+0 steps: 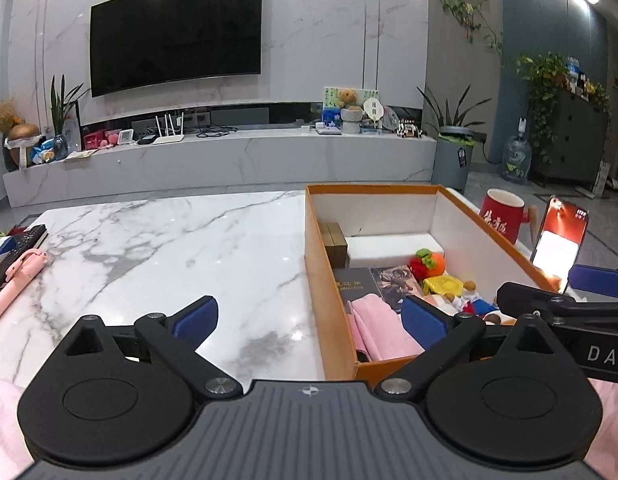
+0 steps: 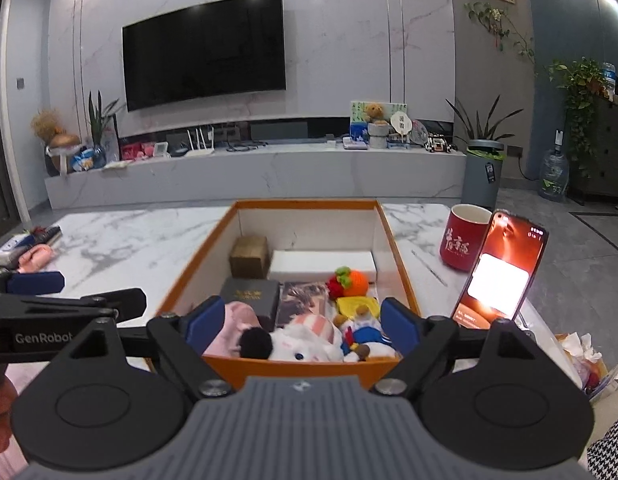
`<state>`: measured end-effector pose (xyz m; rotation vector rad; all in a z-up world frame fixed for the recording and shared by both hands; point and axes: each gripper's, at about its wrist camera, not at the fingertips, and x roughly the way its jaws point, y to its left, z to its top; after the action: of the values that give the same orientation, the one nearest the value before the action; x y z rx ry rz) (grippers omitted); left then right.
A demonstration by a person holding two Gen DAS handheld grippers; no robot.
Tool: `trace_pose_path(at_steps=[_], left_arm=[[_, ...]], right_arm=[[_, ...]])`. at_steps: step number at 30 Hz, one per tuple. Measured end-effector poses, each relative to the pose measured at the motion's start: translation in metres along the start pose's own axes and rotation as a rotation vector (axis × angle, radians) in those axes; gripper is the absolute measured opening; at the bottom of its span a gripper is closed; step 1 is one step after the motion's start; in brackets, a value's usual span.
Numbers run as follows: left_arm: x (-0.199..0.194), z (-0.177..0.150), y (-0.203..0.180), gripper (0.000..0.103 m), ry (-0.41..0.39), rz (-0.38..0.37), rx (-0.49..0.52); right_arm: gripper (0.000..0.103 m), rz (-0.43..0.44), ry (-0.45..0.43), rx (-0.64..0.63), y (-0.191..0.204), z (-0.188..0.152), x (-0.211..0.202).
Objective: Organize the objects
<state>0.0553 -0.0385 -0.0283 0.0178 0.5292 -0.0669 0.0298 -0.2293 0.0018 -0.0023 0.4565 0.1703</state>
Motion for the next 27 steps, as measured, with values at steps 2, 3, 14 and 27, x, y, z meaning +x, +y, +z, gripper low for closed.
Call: trace_pose_path(at_steps=[2,3,14,27], left_arm=[[0.005,0.0,-0.004,0.103,0.006,0.001,0.005],[0.006,0.0,-0.005,0.103,0.008,0.0,0.008],[0.02,-0.004,-0.013,0.103,0.042,0.0,0.036],[0.016,-0.005,-0.014,0.103,0.032,0.007,0.048]], right_arm=[[0.086,-0.007,0.004,0.0,-0.002,-0.002,0.006],[0.086,-0.009,0.008,0.001,-0.003,-0.003,0.008],[0.086,-0.007,0.032,0.017,-0.018,-0.013,0.021],[0.086,0.018,0.048,0.045,-0.021,-0.013,0.023]])
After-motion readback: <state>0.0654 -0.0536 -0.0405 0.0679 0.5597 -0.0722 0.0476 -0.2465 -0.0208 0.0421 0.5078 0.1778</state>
